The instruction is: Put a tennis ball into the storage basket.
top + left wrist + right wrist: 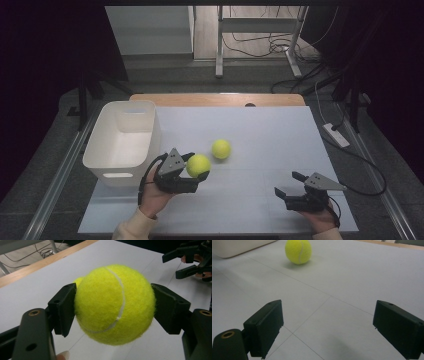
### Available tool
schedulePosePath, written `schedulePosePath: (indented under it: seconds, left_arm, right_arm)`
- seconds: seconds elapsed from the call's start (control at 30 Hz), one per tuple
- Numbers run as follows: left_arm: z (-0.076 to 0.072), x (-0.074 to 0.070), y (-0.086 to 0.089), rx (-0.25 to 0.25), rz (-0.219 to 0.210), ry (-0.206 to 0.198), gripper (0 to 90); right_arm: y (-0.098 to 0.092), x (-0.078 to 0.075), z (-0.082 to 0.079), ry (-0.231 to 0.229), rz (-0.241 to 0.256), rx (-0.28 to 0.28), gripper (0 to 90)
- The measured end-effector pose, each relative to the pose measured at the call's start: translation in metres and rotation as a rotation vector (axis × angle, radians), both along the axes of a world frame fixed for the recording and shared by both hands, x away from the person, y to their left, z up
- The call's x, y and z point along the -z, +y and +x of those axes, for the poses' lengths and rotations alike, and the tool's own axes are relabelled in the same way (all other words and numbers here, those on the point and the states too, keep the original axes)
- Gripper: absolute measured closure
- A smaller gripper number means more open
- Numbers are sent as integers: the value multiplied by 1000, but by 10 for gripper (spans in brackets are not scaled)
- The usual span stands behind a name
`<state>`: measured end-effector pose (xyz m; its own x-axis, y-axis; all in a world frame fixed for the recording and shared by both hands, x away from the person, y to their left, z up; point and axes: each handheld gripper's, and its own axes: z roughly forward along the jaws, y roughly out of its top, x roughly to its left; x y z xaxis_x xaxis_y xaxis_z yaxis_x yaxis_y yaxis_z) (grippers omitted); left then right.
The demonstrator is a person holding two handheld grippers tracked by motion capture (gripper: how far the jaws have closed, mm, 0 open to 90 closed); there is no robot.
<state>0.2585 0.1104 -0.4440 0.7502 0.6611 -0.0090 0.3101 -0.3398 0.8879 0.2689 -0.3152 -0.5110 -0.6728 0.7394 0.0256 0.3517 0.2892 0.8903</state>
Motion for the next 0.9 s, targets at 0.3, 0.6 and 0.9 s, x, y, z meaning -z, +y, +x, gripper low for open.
schedulePosePath:
  seconds: [0.3, 0.6, 0.9]
  left_arm:
    - [-2, -5, 5, -22, -22, -21, 264]
    - [-4, -10, 11, -38, -39, -42, 264]
    - [-4, -11, 16, -54, -53, -50, 264]
  right_arm:
    - [0, 0, 0, 1, -1, 0, 93]
    - [0, 0, 0, -1, 1, -2, 93]
    - [-1, 0, 0, 0, 1, 0, 93]
